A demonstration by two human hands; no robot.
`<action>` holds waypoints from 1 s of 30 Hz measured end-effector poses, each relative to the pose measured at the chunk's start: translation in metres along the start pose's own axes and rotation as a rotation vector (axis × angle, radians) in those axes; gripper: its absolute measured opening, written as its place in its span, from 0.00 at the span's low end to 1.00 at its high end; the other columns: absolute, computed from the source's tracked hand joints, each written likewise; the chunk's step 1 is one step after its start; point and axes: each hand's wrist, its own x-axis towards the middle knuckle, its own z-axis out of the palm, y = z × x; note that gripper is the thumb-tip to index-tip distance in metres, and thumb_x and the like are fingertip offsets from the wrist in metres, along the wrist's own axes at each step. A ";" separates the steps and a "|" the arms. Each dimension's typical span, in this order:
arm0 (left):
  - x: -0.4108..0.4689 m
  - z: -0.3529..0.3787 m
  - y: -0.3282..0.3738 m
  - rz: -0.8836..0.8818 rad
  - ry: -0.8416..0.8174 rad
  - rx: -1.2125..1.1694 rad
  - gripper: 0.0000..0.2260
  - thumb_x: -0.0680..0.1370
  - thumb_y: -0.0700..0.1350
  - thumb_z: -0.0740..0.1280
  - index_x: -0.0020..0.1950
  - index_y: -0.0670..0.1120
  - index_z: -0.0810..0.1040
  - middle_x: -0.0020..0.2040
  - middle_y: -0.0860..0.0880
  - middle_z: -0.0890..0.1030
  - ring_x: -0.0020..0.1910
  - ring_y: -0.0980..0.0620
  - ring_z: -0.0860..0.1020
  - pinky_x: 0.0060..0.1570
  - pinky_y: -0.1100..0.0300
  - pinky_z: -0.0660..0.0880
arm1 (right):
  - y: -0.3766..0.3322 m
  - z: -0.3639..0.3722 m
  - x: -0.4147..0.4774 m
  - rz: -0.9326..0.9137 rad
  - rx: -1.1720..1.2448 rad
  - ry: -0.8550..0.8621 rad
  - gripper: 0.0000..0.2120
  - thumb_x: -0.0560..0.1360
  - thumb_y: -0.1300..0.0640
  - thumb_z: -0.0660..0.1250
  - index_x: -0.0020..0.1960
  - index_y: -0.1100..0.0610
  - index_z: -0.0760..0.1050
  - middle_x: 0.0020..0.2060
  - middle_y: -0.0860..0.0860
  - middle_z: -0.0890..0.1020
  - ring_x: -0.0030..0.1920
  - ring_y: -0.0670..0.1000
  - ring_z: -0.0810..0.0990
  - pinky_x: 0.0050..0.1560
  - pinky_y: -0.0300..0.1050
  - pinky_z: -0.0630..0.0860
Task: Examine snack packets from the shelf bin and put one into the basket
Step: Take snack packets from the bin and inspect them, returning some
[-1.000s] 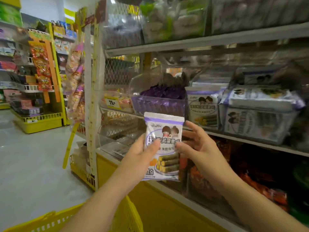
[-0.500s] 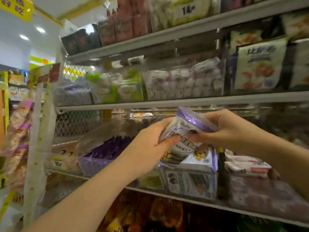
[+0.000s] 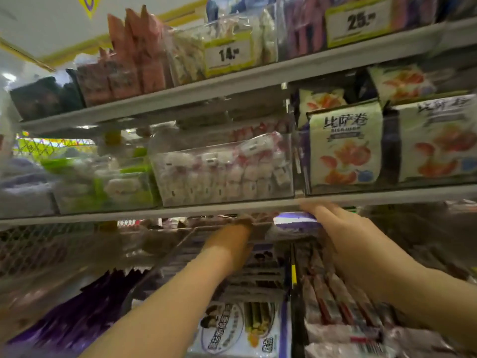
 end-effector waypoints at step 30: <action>0.013 0.003 -0.028 -0.001 0.021 -0.462 0.13 0.79 0.38 0.65 0.64 0.42 0.73 0.60 0.42 0.78 0.57 0.46 0.77 0.54 0.62 0.74 | 0.006 0.066 0.048 -0.132 -0.127 -0.038 0.23 0.75 0.61 0.62 0.67 0.47 0.65 0.62 0.48 0.77 0.57 0.55 0.79 0.52 0.51 0.77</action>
